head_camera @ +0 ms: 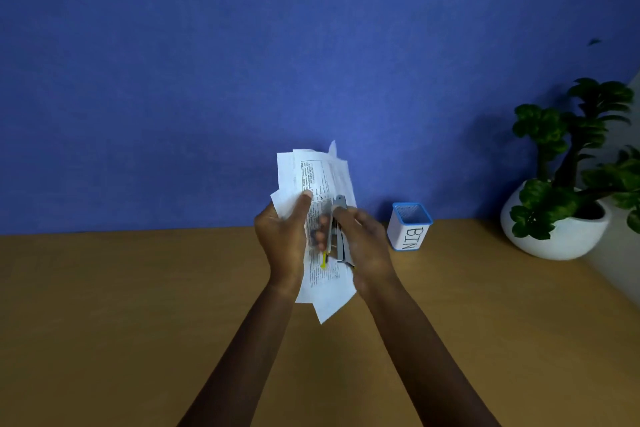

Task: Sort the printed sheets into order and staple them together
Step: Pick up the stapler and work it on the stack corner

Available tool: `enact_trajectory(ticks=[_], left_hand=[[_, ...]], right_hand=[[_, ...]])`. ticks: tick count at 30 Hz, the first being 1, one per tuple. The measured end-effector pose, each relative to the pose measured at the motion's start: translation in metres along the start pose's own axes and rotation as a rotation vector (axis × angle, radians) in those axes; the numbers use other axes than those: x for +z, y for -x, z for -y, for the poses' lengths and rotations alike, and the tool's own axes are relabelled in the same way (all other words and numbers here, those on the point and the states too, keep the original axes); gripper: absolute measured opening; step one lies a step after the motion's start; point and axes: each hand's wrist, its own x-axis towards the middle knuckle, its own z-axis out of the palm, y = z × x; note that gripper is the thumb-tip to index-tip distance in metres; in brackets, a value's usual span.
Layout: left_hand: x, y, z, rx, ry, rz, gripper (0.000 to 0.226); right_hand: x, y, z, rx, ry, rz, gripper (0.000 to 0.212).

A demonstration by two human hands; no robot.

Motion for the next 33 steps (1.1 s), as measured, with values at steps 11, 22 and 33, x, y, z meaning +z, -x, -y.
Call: enact_trajectory(ticks=[11, 22, 33], left_hand=[[-0.004, -0.003, -0.008, -0.078, -0.132, 0.071, 0.011], [-0.006, -0.007, -0.01, -0.136, -0.155, 0.052, 0.014], [-0.008, -0.008, -0.008, -0.177, -0.173, 0.048, 0.015]], right_hand=[[-0.008, -0.015, 0.015, -0.68, 1.006, -0.034, 0.019], [-0.011, -0.019, 0.017, -1.011, 1.301, 0.095, 0.024], [-0.021, -0.025, 0.014, -1.361, 1.407, 0.152, 0.022]])
